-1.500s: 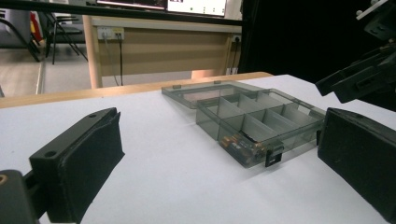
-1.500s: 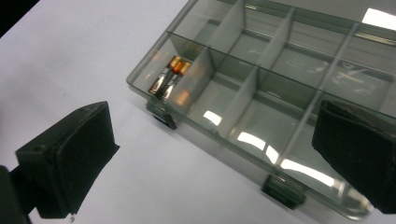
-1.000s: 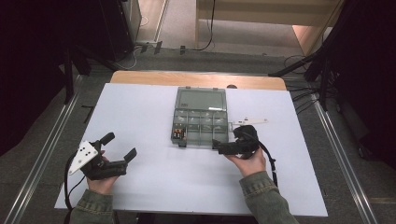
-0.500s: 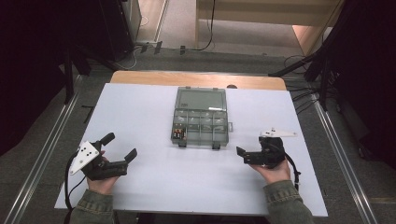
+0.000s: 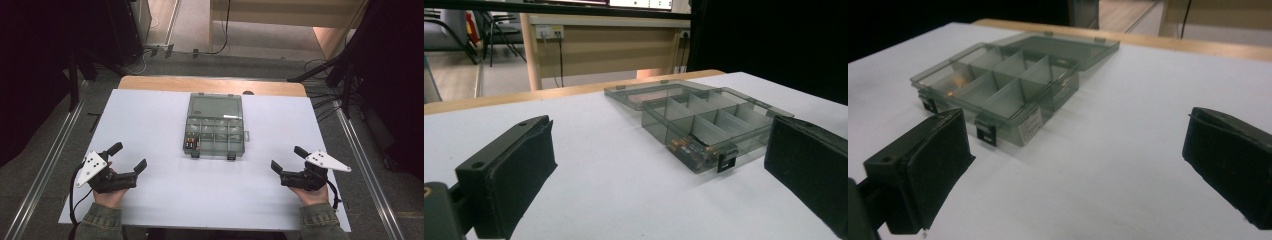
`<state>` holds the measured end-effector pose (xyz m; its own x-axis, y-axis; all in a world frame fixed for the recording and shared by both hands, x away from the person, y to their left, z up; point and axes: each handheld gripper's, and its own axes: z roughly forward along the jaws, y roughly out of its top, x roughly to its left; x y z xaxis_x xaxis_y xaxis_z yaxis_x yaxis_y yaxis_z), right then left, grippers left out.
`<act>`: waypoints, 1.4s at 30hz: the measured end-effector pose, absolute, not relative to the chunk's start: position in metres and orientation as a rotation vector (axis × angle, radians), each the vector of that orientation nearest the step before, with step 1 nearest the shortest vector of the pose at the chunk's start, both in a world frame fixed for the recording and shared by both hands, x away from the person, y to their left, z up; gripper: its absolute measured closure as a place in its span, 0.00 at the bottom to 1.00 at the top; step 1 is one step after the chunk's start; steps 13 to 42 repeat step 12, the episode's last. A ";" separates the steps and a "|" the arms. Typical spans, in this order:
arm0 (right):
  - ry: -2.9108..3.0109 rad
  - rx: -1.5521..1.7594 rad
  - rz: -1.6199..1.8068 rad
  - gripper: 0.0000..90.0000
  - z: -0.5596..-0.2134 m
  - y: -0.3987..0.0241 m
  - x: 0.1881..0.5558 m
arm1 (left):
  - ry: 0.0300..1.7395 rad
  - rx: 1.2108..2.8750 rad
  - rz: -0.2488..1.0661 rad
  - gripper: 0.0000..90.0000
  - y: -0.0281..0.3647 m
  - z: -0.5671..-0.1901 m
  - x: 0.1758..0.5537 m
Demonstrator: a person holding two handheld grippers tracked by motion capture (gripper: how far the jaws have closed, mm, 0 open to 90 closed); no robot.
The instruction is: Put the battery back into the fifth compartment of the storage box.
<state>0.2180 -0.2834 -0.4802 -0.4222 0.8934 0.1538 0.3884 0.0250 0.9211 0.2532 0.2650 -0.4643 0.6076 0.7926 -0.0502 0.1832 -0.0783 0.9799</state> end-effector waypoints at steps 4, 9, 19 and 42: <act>1.759 1.282 1.386 0.00 -0.485 -0.293 0.210 | 0.838 1.602 0.620 0.00 0.265 -0.465 0.253; 1.686 1.267 1.394 0.00 -0.489 -0.303 0.199 | 0.839 1.603 0.624 0.00 0.265 -0.465 0.253; 1.668 1.256 1.409 0.00 -0.491 -0.307 0.194 | 0.841 1.603 0.627 0.00 0.265 -0.464 0.253; 1.668 1.256 1.409 0.00 -0.491 -0.307 0.194 | 0.841 1.603 0.627 0.00 0.265 -0.464 0.253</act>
